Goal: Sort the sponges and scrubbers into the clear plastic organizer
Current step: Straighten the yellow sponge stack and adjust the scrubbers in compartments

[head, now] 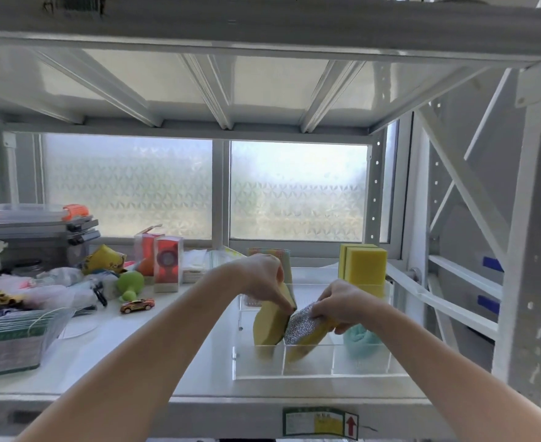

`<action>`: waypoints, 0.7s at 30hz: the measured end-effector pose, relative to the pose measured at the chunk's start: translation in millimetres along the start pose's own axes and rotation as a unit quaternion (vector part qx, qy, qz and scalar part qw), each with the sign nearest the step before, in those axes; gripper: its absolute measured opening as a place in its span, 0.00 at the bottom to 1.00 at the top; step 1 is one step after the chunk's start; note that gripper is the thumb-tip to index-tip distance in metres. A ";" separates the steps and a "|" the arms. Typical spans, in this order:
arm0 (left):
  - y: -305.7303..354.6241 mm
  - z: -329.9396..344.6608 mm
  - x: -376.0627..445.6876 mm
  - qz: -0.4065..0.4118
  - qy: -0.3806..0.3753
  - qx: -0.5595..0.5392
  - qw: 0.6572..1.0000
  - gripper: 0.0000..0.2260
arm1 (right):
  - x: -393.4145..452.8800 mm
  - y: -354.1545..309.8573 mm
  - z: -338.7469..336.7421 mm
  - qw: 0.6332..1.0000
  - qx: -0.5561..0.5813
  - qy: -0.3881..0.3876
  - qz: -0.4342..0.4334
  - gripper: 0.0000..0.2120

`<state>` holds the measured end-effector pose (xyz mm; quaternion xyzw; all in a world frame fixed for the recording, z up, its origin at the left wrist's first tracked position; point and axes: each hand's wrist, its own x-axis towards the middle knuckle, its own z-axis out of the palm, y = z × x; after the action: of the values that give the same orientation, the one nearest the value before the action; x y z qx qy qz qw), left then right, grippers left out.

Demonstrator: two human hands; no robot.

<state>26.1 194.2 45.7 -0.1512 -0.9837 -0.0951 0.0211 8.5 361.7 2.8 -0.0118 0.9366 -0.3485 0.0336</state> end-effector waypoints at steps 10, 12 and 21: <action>9.2 16.8 17.3 0.019 -0.058 0.088 0.994 0.28 | 7.1 3.9 5.7 0.999 -0.040 -0.003 -0.002 0.16; 9.5 18.8 18.7 0.020 -0.061 0.083 0.994 0.28 | 6.4 5.8 7.0 0.998 -0.061 0.003 -0.011 0.16; 6.6 10.6 11.6 0.032 -0.070 0.073 0.994 0.31 | 0.5 4.6 -11.6 0.998 -0.039 0.043 -0.038 0.15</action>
<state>16.9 205.8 37.3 -0.1866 -0.9818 -0.0116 -0.0337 7.2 372.7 8.5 -0.0339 0.9490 -0.3127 -0.0205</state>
